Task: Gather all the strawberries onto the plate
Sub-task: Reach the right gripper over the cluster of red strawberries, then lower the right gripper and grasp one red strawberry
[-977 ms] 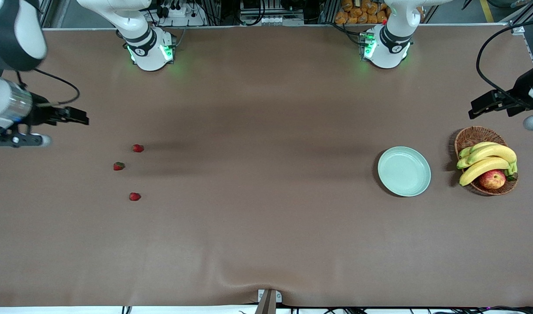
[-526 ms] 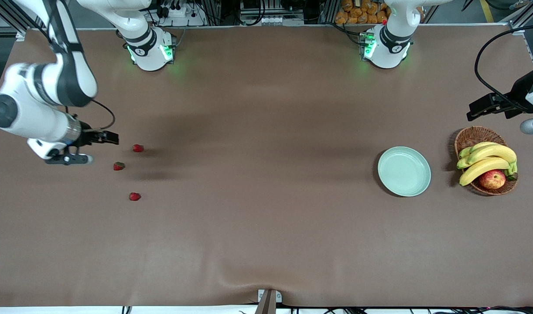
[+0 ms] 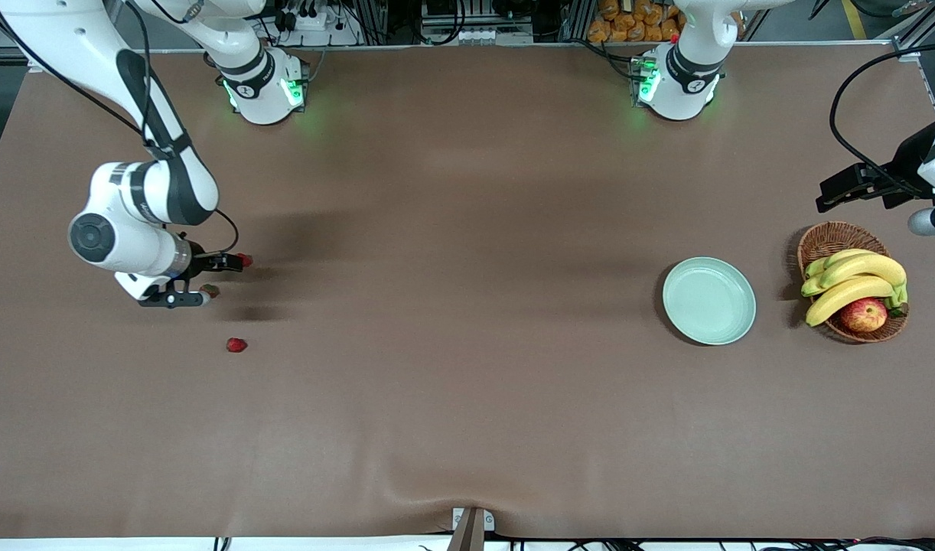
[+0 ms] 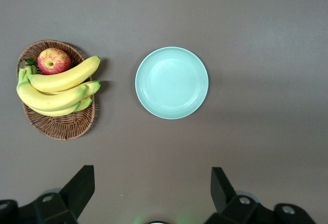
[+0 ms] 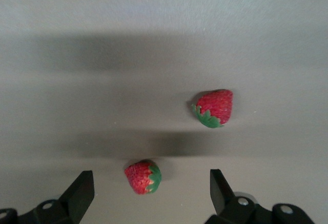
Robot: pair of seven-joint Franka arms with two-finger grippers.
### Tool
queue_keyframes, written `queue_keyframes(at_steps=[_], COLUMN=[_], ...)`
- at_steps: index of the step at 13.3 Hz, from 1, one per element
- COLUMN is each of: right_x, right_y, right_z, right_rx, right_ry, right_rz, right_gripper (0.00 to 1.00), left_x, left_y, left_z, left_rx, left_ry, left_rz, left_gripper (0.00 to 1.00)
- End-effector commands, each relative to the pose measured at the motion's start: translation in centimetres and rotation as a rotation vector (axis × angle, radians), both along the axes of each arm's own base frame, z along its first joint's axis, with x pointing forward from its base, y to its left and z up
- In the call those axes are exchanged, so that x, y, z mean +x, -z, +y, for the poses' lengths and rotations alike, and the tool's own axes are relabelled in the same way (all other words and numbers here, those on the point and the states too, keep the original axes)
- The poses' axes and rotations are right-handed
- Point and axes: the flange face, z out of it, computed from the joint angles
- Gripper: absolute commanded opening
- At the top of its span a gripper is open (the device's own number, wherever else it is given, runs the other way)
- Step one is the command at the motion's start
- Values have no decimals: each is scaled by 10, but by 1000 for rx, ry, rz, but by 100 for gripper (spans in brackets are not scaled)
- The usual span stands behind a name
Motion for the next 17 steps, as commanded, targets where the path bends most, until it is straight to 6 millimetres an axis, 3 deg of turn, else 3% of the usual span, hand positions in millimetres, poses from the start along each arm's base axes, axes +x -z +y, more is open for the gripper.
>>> queue_keyframes(at_steps=[1, 5, 8, 17], right_x=[-11, -21, -23, -32], right_y=[10, 39, 42, 47], right_z=[3, 5, 14, 15], right_rx=[-9, -9, -7, -6], right_ry=[-4, -8, -22, -25], right_rz=[1, -12, -4, 24], right_gripper=[100, 100, 100, 100], left_x=[0, 0, 0, 0], left_y=[-3, -2, -2, -2], left_z=[0, -2, -2, -1], left_rx=[-8, -8, -8, -8], left_ry=[6, 9, 8, 8], left_rz=[-11, -11, -11, -10], left_gripper=[100, 100, 100, 100])
